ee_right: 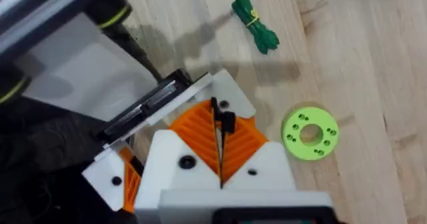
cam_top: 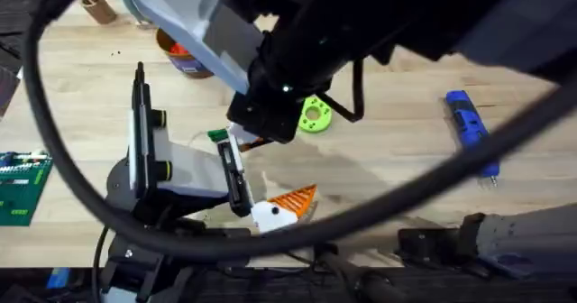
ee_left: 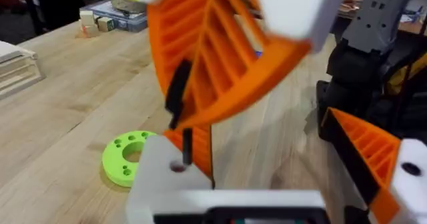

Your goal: Pick up the gripper from the table and insert it into the empty holder that is missing its gripper. Then pick up a screw, insert it into the mounting hole, and use the screwdriver to tighten it. Finally, clean up the table by picking up the vegetable and placing it into the bucket.

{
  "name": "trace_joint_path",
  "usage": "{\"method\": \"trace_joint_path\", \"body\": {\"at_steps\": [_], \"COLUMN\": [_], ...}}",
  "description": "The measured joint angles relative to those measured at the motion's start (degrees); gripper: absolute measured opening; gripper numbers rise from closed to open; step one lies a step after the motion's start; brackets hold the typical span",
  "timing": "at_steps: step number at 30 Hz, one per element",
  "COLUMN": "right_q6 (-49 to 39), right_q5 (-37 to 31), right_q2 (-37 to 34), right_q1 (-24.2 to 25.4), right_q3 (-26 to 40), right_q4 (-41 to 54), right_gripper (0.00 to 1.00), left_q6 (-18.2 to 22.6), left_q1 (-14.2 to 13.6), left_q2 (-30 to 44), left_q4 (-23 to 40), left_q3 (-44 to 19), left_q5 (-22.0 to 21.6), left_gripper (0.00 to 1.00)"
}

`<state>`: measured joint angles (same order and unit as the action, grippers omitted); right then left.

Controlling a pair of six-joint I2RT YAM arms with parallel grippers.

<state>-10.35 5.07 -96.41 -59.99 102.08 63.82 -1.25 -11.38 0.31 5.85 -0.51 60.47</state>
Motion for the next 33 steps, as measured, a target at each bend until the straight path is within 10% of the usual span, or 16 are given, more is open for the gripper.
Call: {"method": "trace_joint_path", "body": {"at_steps": [33], "right_q6": [0.0], "right_q5": [-2.2], "right_q2": [-2.2], "right_q1": [0.0], "right_q3": [0.2], "right_q4": [0.9], "right_gripper": [0.008], "left_q6": [0.0], "left_q1": [0.0], "left_q2": [0.0], "left_q4": [0.0], "left_q3": [0.0], "left_q5": [0.0], "left_gripper": [0.992]}}
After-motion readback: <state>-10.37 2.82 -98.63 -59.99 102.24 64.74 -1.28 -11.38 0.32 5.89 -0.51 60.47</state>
